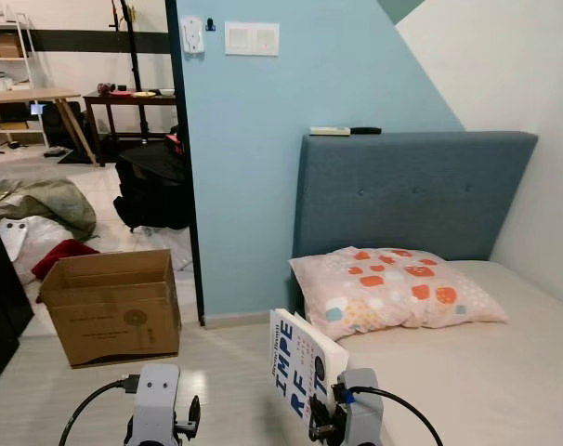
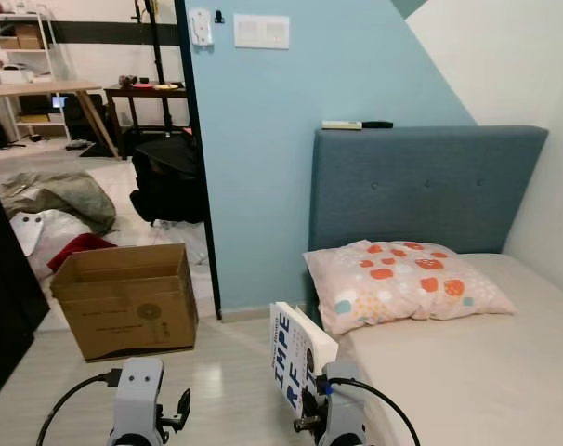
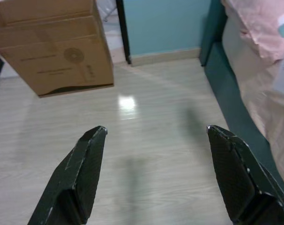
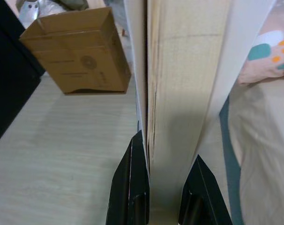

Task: Clean up the room

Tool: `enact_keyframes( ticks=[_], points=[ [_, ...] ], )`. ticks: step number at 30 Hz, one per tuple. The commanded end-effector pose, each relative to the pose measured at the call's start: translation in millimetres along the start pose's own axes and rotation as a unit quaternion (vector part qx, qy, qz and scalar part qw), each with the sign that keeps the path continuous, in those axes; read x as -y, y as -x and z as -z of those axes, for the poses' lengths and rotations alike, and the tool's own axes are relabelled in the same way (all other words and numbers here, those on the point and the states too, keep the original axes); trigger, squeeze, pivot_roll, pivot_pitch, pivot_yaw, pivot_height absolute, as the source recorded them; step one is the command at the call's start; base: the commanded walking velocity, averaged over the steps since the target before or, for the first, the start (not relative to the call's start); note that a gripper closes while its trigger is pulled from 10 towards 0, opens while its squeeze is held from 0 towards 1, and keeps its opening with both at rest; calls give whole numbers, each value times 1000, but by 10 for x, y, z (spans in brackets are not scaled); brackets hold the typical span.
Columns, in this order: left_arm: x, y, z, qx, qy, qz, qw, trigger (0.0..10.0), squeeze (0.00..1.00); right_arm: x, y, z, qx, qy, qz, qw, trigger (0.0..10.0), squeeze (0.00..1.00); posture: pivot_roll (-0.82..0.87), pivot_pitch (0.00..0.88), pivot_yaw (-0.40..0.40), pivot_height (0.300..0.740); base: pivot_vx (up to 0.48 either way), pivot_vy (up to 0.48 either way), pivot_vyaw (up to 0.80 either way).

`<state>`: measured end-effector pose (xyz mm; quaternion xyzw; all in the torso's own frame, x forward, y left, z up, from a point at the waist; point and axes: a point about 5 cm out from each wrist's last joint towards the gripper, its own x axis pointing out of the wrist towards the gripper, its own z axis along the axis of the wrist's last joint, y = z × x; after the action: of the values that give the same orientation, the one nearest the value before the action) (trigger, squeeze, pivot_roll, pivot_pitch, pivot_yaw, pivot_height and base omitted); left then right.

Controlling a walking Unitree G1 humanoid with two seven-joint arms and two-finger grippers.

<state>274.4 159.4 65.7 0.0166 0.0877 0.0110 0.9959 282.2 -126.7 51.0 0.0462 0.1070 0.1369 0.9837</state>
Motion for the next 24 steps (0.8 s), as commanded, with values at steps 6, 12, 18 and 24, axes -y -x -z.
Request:
enact_keyframes(
  ticks=[6,12,18,24],
  points=[
    [24,9,22,-3,1,5,1000,10000,0,33,-2,-44,13,-2,8,1000,10000,0,36,87,-29,740,292,0,0],
    [28,4,18,-3,1,7,1000,10000,0,39,1,-44,13,-3,9,1000,10000,0,35,89,-28,740,292,0,0],
    [30,2,18,-3,1,7,1000,10000,0,39,3,-44,13,-3,10,1000,10000,0,34,89,-27,740,292,0,0],
    [40,2,20,-3,2,8,1000,10000,0,45,7,-42,13,-2,11,1000,10000,0,32,88,-26,740,292,0,0]
  ],
)
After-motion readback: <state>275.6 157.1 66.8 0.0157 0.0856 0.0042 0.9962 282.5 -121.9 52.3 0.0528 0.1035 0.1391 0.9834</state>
